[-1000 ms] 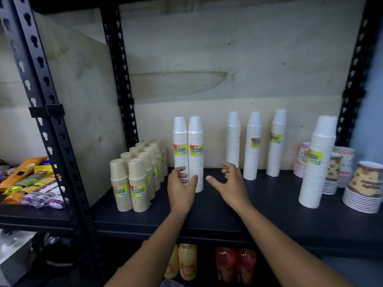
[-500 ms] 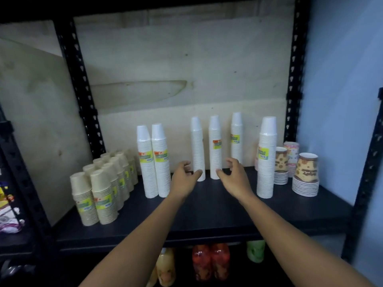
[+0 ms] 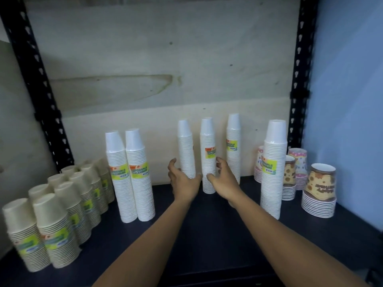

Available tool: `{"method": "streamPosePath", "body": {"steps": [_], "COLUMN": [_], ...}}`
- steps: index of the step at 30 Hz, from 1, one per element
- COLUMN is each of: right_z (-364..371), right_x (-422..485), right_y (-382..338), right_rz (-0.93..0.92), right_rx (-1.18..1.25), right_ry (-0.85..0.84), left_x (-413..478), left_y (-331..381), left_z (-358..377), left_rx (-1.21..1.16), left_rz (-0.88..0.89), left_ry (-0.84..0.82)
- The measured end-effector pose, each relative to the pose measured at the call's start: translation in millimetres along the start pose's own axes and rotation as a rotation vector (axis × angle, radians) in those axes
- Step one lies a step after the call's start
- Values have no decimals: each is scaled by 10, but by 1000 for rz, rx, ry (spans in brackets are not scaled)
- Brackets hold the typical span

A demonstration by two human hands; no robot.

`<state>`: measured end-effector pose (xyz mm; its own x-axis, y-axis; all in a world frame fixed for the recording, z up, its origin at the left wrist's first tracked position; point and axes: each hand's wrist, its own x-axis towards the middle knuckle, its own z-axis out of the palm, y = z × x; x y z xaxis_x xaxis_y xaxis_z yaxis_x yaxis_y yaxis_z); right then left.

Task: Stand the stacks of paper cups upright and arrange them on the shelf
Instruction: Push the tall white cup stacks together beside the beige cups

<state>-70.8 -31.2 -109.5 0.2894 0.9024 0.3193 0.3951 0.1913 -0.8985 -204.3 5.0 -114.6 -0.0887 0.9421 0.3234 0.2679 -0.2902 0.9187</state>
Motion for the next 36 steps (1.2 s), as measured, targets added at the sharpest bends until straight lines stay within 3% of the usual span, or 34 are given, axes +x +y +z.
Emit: {"method": "streamPosePath", "body": {"steps": [5, 12, 22, 36], "right_z": [63, 49, 10, -130], "right_x": [62, 121, 4, -717], "right_y": [183, 308, 163, -519], "right_rz": [-27, -12, -3, -88], "right_rx": [24, -38, 27, 121], "right_ry": [64, 130, 95, 56], "left_x": [97, 171, 103, -634], "left_y": [0, 61, -62, 331], "left_z": [181, 235, -62, -804], "left_rx": [77, 30, -34, -144], "left_rz": [-49, -66, 39, 189], "left_ry": [124, 125, 69, -66]}}
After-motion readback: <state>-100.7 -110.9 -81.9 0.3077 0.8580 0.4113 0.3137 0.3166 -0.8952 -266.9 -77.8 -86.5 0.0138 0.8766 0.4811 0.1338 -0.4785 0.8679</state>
